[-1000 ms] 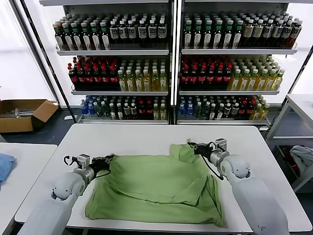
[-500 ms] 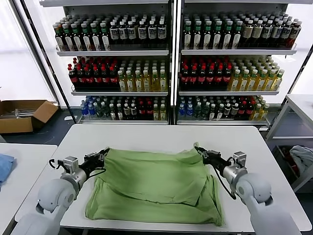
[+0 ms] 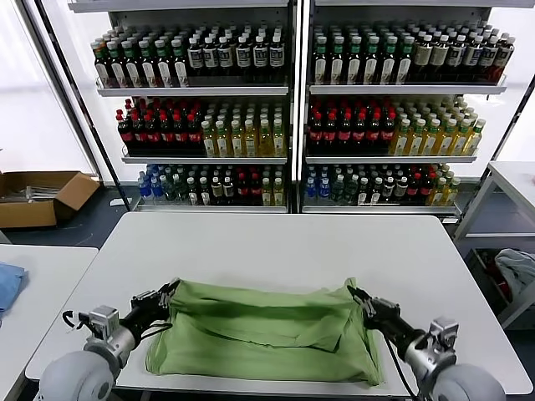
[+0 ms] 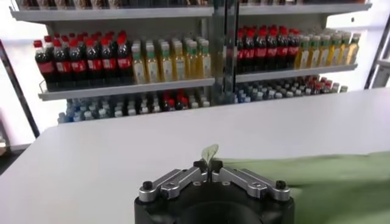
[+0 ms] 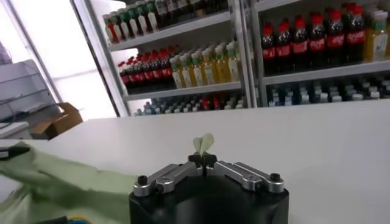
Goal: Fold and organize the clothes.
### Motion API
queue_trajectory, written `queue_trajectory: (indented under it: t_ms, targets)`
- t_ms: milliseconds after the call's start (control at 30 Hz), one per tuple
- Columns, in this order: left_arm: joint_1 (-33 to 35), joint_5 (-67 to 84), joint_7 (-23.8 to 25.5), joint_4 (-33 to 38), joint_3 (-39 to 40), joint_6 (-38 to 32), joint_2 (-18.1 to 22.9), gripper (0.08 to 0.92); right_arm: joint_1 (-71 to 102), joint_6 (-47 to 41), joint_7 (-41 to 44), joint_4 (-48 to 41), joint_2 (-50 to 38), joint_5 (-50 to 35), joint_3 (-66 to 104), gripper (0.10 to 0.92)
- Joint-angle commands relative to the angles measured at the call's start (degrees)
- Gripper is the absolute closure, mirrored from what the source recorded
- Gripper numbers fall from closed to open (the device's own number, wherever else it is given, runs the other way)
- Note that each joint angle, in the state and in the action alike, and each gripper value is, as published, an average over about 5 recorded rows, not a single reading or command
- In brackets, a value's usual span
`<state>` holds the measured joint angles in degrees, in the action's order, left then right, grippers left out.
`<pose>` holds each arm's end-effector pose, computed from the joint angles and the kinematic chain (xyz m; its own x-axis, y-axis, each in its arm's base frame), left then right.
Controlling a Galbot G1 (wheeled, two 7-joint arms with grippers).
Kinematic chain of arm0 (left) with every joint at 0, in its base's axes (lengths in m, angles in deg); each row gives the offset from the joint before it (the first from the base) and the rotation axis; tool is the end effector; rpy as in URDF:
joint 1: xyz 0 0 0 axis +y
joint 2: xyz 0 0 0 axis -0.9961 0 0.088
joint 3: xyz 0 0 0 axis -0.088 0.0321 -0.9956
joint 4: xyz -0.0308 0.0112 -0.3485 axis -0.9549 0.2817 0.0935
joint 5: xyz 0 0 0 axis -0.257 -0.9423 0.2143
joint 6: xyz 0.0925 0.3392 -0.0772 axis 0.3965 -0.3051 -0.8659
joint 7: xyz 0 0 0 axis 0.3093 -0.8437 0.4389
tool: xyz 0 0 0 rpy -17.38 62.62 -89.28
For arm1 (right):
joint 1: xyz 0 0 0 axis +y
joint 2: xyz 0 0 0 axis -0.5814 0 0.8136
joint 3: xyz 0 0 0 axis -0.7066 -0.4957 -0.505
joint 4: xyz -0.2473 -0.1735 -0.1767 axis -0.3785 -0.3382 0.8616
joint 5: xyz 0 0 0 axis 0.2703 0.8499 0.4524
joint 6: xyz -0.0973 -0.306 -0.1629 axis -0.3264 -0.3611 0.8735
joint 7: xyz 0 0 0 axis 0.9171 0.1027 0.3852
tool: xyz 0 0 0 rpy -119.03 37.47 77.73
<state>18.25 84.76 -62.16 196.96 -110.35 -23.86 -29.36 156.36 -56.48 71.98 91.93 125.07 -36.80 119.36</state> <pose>0.2328 0.1075 -0.2478 -0.8707 0.2248 0.4375 0.2570 0.9663 0.0150 0.1927 -0.0918 -0.2511 -0.8475 -0.4078 0.3398 -0.3487 0.9103 0.2229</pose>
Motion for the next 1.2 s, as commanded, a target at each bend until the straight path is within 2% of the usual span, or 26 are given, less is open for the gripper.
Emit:
queue_trajectory:
  t_ms: [33, 133, 233, 533, 733, 900, 1067, 1200]
  targets:
    - [8.93, -4.18, 0.06, 3.38, -2.16, -0.71, 1.7, 0.909, 12.2, 3.78, 0.13, 4.7, 1.32, 5.72, 2.21, 0.92]
    - [9.76, -5.89, 0.25, 3.11, -2.12, -0.39, 2.48, 0.907, 11.53, 4.55, -0.72, 3.41, 1.32, 6.7, 2.03, 0.889]
    - [10.08, -7.13, 0.32, 3.22, -3.04, 0.74, 2.29, 0.868, 9.69, 5.52, -1.82, 2.18, 0.71, 5.98, 3.1, 0.811]
    - [11.4, -5.59, 0.59, 4.67, -9.24, 1.67, 0.59, 0.616, 5.51, 14.11, -0.27, -4.33, -2.27, 8.06, 12.05, 0.551]
    - [13.6, -3.04, -2.08, 7.44, -7.54, -2.76, 5.25, 0.442, 6.01, 19.97, -0.5, -7.28, -1.06, 5.86, 14.85, 0.378]
    - [14.41, -6.65, -5.36, 5.44, -3.1, -4.36, 10.24, 0.295, 7.35, 22.08, -0.26, -7.45, 0.79, 5.83, 14.25, 0.243]
    - [12.52, -8.73, -9.33, 1.66, -0.27, -4.6, 12.82, 0.19, 8.21, 22.7, -0.29, -7.48, 1.47, 5.93, 13.63, 0.205]
    - [11.62, -10.58, -9.74, -0.19, 1.09, -4.33, 13.64, 0.178, 9.0, 23.33, -0.34, -7.62, 1.65, 5.82, 13.43, 0.203]
